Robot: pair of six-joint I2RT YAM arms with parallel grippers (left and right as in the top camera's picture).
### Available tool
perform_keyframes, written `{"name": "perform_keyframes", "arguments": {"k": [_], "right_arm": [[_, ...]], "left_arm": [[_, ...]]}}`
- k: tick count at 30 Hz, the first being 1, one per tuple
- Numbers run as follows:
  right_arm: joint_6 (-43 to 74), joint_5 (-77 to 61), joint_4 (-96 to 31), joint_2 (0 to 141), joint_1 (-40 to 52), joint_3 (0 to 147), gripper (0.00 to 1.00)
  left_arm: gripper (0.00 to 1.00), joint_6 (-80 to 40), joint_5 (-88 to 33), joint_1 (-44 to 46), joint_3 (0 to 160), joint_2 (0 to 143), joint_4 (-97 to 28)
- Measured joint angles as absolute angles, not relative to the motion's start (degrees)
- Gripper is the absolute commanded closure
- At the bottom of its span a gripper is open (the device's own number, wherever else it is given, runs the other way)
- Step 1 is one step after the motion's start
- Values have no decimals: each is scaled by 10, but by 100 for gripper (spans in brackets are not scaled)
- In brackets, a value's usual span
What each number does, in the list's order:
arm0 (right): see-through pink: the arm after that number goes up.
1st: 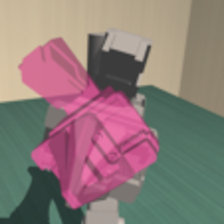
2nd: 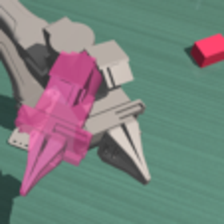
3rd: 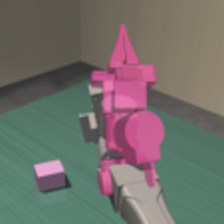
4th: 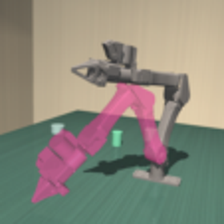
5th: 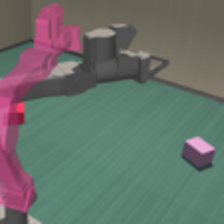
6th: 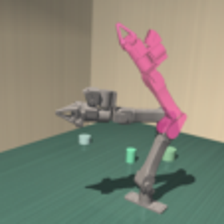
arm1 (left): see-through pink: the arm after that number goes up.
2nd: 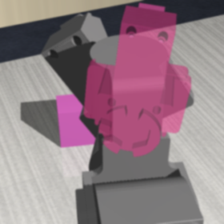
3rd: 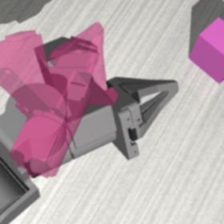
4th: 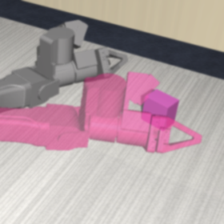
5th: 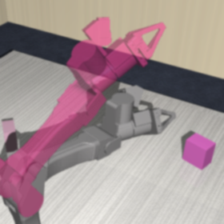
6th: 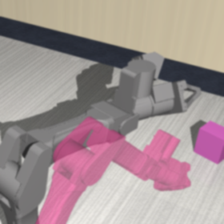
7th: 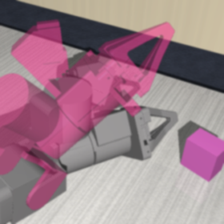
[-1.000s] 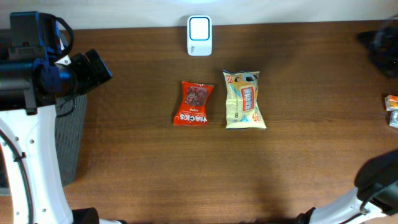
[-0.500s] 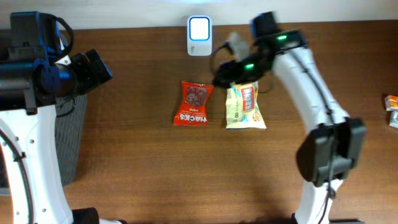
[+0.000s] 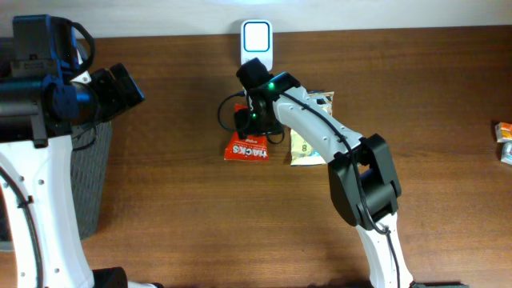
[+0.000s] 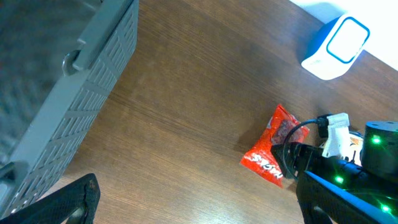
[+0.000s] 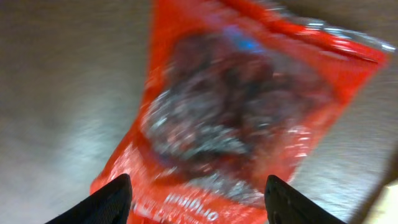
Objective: Scan the item barcode
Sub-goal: 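Reach right gripper to the red snack bag and grasp it, then lift red snack bag up with right gripper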
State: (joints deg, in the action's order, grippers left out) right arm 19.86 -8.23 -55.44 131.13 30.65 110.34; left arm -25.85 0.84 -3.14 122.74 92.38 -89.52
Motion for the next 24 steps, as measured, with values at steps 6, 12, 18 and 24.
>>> {"name": "perform_keyframes", "arguments": {"k": [6,12,18,24], "right_arm": [[209,12,-580,1320,304,1103,31],[174,32,-640,1321,302,1138,31],[83,-23,-621,1320,308,1154,32],[62,-18,-562,1320,317,1122,28]], "left_arm": [[1,-258,8,-31,1227,924,-895],[1,-258,8,-31,1227,924,-895],[1,-258,8,-31,1227,924,-895],[1,-258,8,-31,1227,924,-895]]}}
